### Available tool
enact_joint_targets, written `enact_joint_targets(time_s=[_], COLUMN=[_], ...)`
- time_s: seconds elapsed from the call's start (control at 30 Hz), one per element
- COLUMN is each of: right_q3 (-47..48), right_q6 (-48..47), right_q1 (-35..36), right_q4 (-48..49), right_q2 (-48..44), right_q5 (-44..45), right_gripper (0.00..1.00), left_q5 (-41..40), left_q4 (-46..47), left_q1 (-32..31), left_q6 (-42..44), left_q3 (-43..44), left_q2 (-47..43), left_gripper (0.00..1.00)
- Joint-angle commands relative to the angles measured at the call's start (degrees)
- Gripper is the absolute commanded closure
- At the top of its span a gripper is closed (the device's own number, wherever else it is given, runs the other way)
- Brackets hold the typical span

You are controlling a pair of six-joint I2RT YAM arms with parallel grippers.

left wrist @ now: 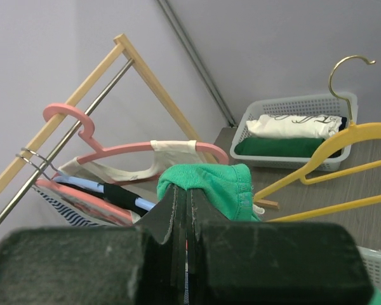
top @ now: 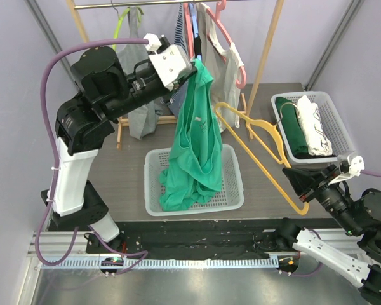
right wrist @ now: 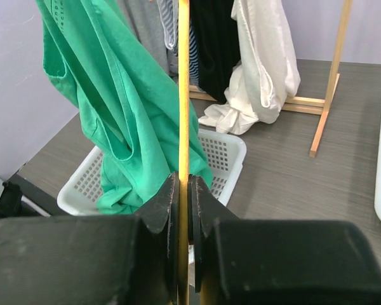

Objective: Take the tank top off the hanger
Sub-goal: Place the tank top in the bin.

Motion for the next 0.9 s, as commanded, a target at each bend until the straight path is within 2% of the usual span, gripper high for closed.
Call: enact_joint_targets(time_s=[0.0, 0.13, 0.2, 0.33, 0.37, 0.5, 0.7, 0.8, 0.83, 0.87], right_q3=[2.2, 3.1, 3.4, 4.6, 4.8, 5.8, 6.1, 6.1, 6.1, 6.0], right_q6=[-0.6, -1.7, -2.2, -3.3, -3.3, -4.7, -6.1, -6.0, -6.0, -6.1], right_q1=[0.2, 0.1, 0.2, 0.2, 0.2, 0.2, 0.3, 0.2, 0.2, 0.2], right_q4=[4.7, 5.6, 6.6, 8.2, 9.4, 11.5, 14.1, 15.0, 14.9, 14.9], right_q2=[-1.1, -1.3, -0.9, 1.6, 2.1, 3.6, 7.8, 9.4, 9.7, 9.9], right_q5=[3.5, 5.3, 6.1, 6.0, 5.8, 5.4, 2.9, 0.7, 0.1, -0.6], right_gripper=[0.99, 0.99, 0.99, 0.99, 0.99, 0.99, 0.99, 0.99, 0.99, 0.99], left_q5=[0.2, 5.0, 5.3, 0.5, -1.1, -8.1, -13.7, -15.9, -14.9, -14.3], left_q4=[3.0, -2.8, -3.0, -1.2, 0.0, 3.7, 6.0, 3.9, 2.7, 1.7], left_q1=[-0.3, -0.3, -0.3, -0.3, -0.3, -0.2, -0.2, -0.3, -0.3, -0.3], left_q6=[-0.5, -3.5, -4.0, -4.3, -4.5, -4.2, -4.7, -6.2, -7.3, -7.8], left_q3=[-2.1, -13.3, -23.1, -38.9, -46.4, -60.7, -74.1, -76.8, -77.7, -78.1], left_q2=[-2.4, -8.1, -10.3, -15.0, -17.2, -21.2, -22.5, -20.7, -20.2, -19.7], left_gripper=[1.0, 1.0, 1.0, 1.0, 1.0, 1.0, 0.99, 0.71, 0.45, 0.3])
